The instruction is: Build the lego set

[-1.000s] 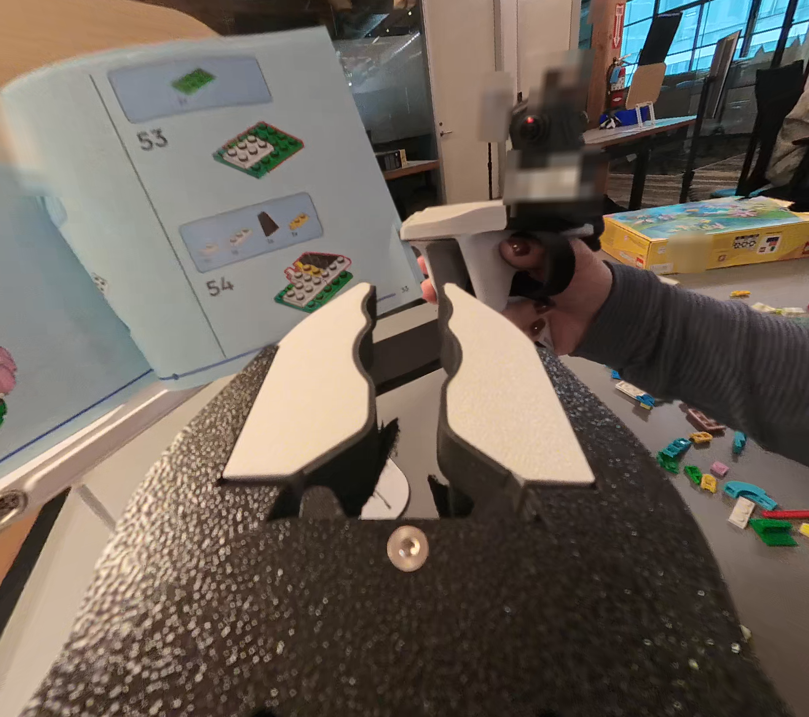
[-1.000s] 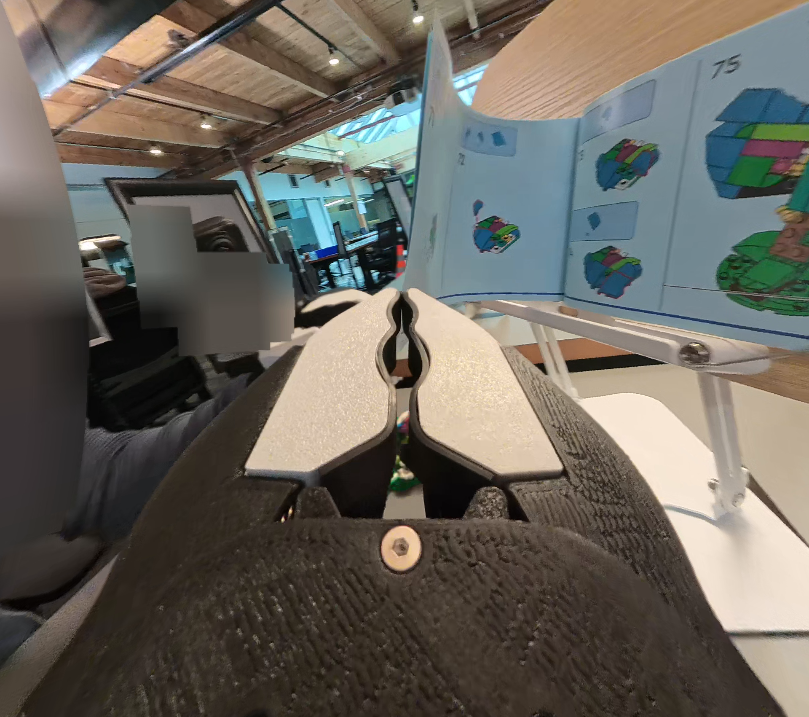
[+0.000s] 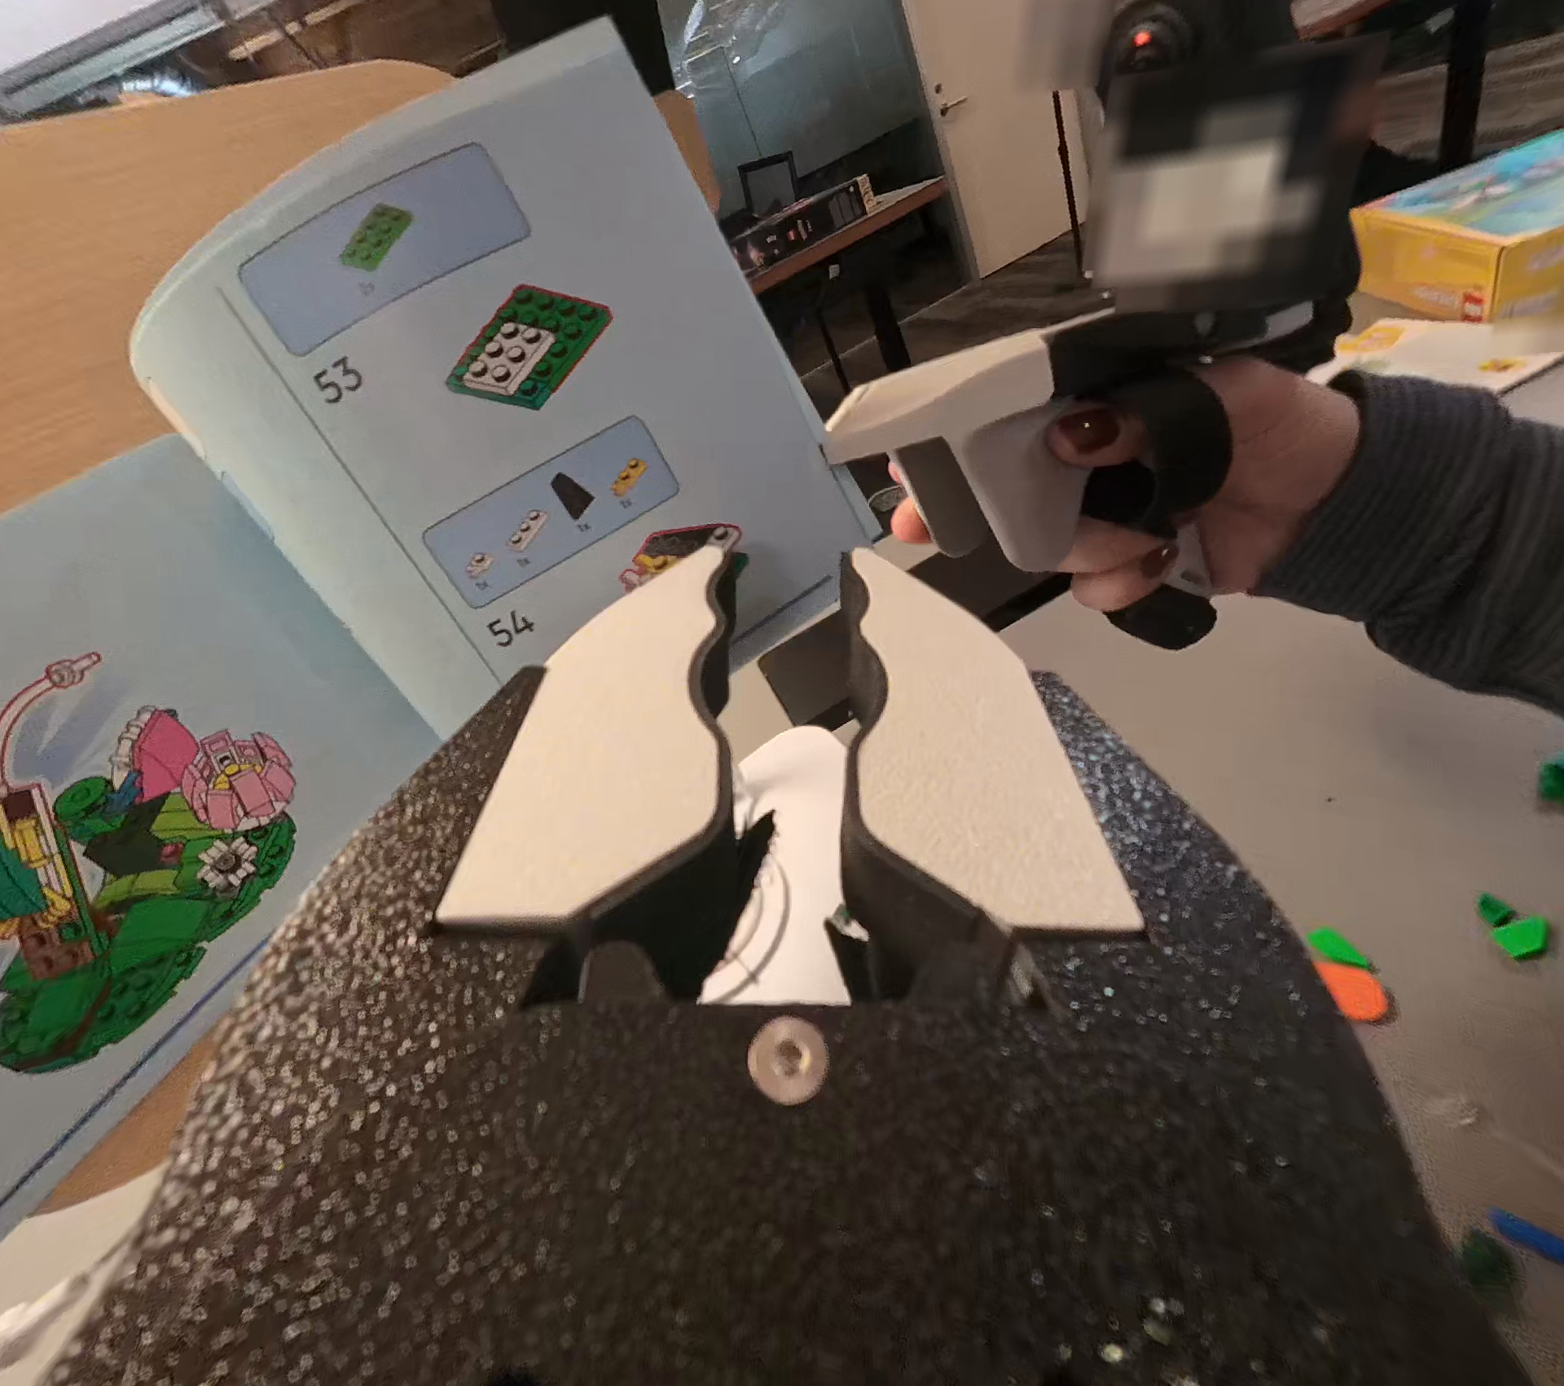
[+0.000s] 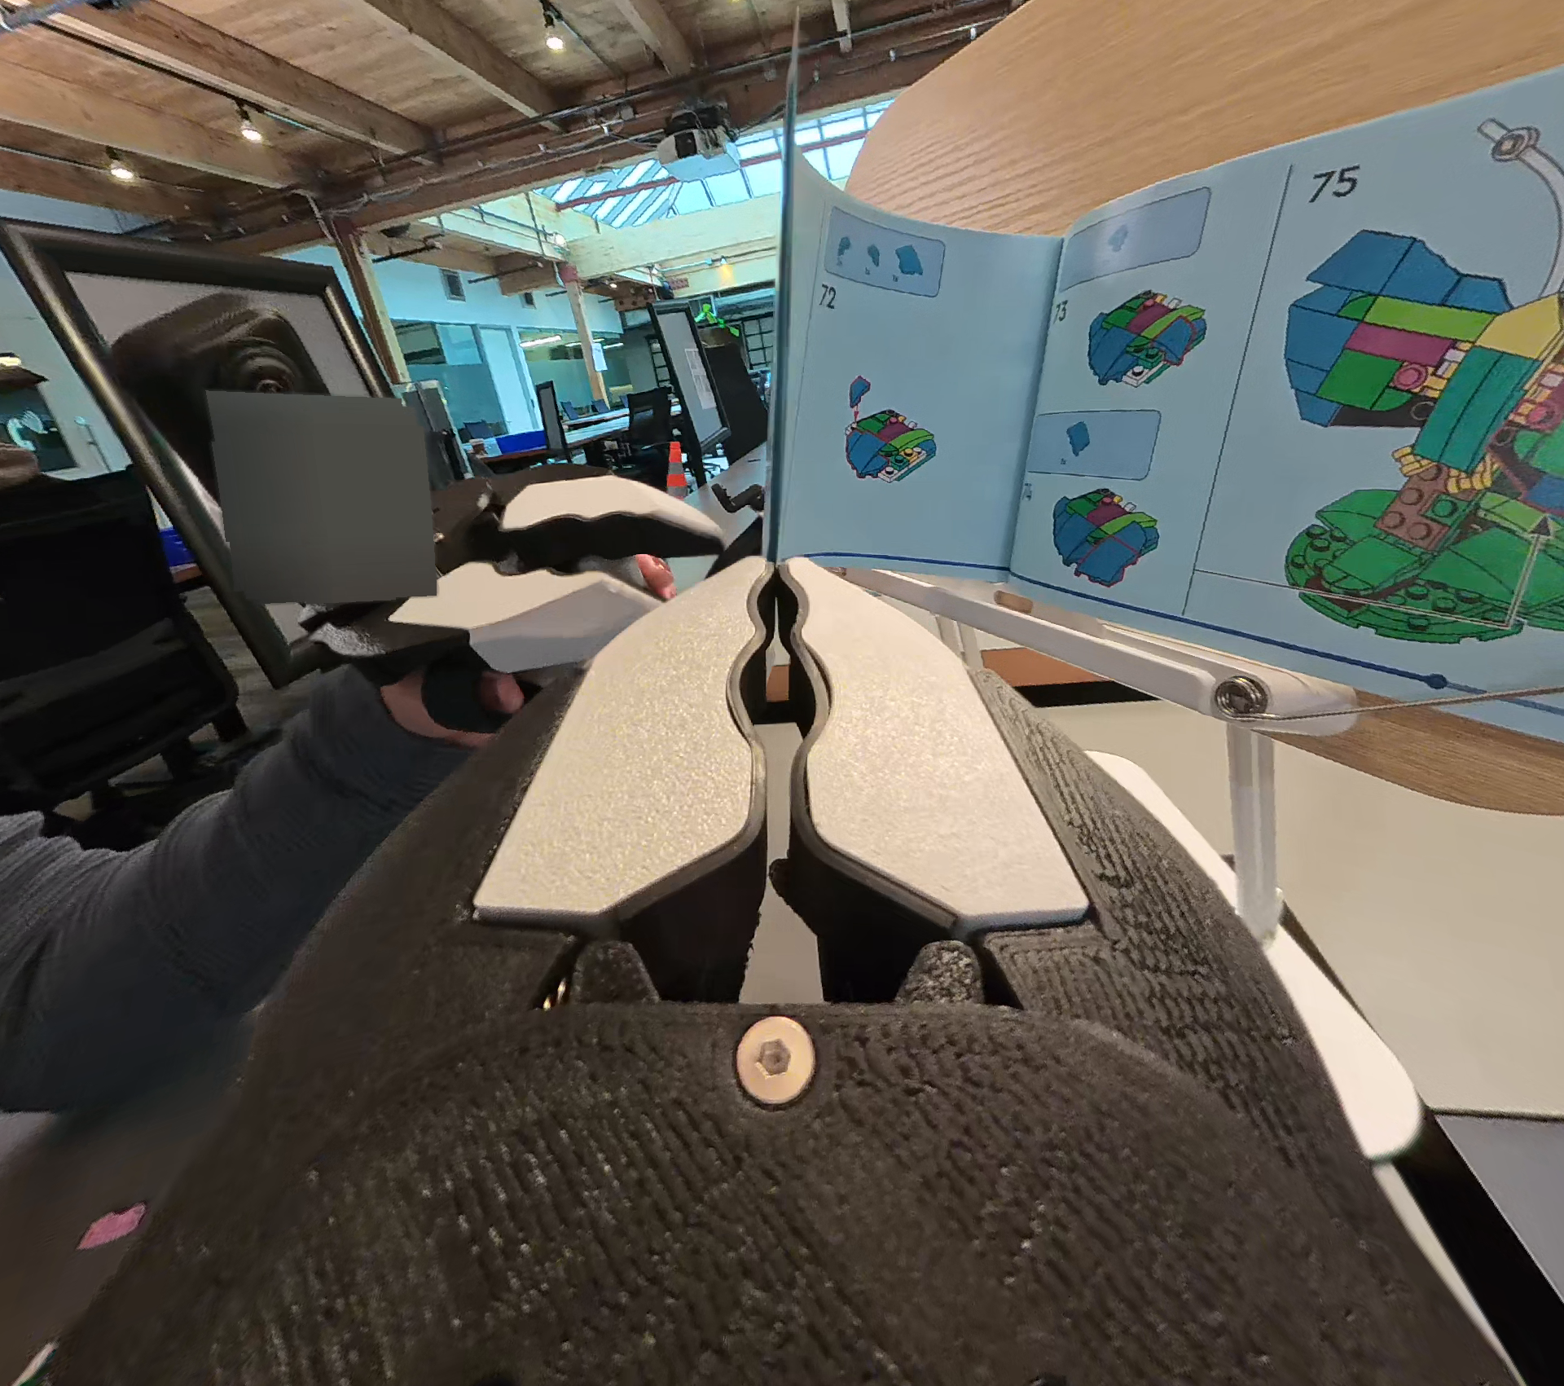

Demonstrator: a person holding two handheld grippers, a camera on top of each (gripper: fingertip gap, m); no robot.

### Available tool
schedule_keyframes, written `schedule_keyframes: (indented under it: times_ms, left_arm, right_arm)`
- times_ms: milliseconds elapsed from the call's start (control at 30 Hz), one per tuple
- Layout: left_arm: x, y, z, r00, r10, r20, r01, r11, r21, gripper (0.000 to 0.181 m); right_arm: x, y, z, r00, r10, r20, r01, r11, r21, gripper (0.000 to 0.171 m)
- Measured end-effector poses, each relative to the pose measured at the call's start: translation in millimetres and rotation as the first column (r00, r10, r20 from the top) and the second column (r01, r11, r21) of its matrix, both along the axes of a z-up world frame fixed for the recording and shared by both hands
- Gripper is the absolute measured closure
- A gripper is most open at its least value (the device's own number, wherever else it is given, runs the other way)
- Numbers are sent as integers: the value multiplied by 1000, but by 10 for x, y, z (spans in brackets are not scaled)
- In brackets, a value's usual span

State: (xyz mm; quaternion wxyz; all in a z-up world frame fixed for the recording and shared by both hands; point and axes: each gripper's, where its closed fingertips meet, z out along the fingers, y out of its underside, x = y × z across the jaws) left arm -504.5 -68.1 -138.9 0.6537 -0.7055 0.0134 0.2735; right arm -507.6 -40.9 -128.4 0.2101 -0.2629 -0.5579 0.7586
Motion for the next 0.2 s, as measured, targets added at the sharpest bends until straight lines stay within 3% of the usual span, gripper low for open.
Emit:
schedule_keyframes:
  times_ms: [200]
  left_arm:
    - [14, 52, -129, 991, -2, -137, -10, 996, -83, 158]
  right_arm:
    - [37, -75, 4, 999, 46, 2, -46, 999, -1, 171]
